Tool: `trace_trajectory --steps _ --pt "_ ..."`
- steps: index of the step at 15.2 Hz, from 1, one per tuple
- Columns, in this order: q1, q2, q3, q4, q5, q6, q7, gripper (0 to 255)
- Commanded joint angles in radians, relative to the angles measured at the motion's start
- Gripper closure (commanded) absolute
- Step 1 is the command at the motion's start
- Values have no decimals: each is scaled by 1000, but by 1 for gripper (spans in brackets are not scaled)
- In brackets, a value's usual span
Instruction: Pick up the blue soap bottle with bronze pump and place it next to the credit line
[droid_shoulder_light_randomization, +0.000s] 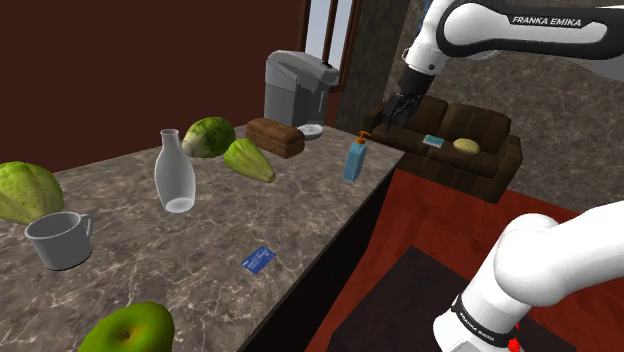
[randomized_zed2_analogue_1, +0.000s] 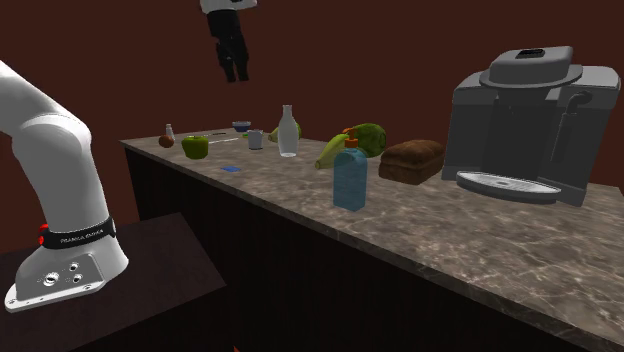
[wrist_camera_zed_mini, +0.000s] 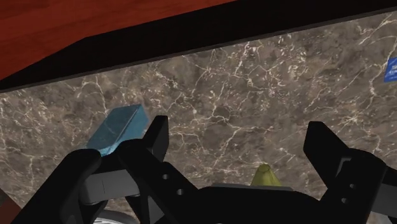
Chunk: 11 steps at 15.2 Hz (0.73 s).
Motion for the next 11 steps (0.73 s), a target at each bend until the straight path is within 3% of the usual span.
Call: trace_trajectory --steps 1,11 --pt "-6 64 -30 21 -10 36 -34 0" --pt "-29 406 -164 230 4 135 -206 0"
